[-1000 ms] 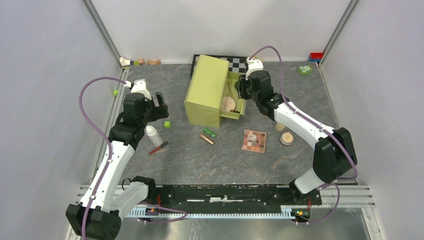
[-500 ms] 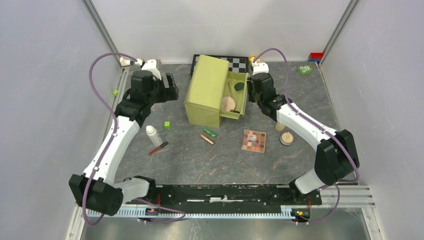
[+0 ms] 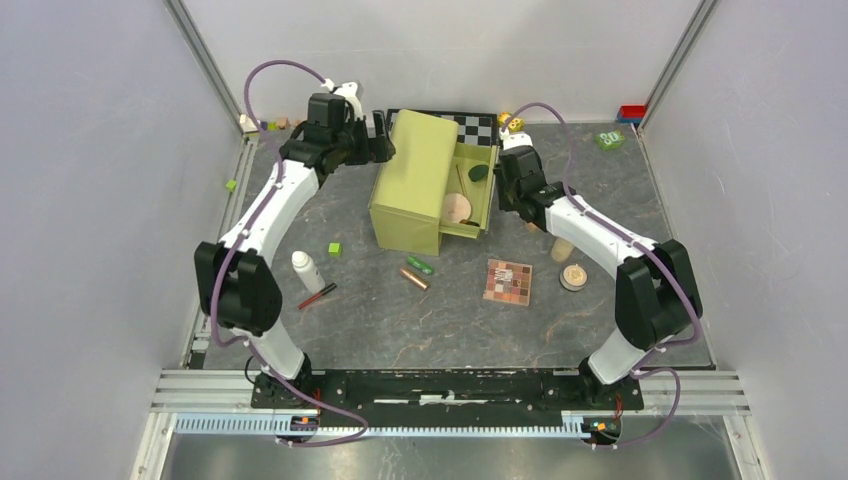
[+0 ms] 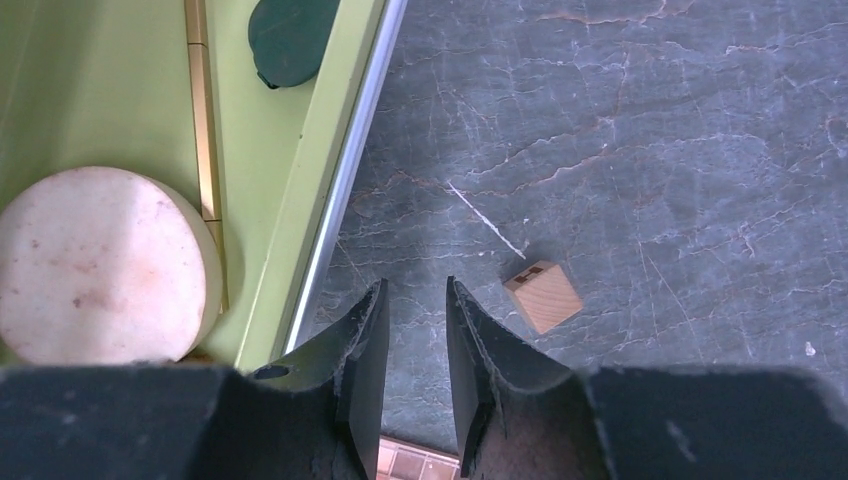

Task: Organize the makeup
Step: Close the drawer in the storage box.

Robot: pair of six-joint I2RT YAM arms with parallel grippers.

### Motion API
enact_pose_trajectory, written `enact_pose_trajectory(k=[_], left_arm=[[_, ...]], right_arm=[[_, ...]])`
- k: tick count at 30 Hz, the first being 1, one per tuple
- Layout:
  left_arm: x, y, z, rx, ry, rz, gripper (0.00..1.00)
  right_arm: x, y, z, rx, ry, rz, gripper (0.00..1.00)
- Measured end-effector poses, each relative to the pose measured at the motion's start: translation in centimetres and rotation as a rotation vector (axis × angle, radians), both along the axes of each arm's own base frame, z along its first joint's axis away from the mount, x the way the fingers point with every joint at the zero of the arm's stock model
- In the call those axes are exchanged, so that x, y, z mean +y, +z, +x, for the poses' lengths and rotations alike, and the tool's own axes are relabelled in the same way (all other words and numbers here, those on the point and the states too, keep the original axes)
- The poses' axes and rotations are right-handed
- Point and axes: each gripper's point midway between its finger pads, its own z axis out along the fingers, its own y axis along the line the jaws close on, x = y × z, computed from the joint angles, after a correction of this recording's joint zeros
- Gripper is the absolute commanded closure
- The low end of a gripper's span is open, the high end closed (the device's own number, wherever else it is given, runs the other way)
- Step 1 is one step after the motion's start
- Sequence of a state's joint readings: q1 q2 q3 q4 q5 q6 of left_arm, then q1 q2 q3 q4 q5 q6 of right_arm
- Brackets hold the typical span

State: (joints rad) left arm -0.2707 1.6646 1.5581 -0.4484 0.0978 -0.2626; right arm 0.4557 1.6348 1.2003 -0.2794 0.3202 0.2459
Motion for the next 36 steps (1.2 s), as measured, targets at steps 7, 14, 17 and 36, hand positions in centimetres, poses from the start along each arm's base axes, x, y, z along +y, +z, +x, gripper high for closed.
enact_pose_trajectory(k=[7,14,17,36], left_arm=[[-2.9,-3.2,0.2,0.105,-0.124,-0.055,0.12],[-4.4,-4.2,-0.7,0.147,-0.185,-0.078,0.17],[-4.4,-4.6,-0.8,0.153,-0.185,-0.076,0.22],[-4.5,-4.7,-0.9,0.145,-0.186,-0.075,0.29]], right_arm=[[-1.3,-0.2,0.5,0.041,-0.022,0.084,0.67],[-1.1,-1.2,1.8,0.094,-0.005,0.163,0.67],[-0.1,-2.0,2.0,0.127,0.02,0.214,0.67],[8.9,0.0,3.2,0.143,0.253,0.677,0.65]])
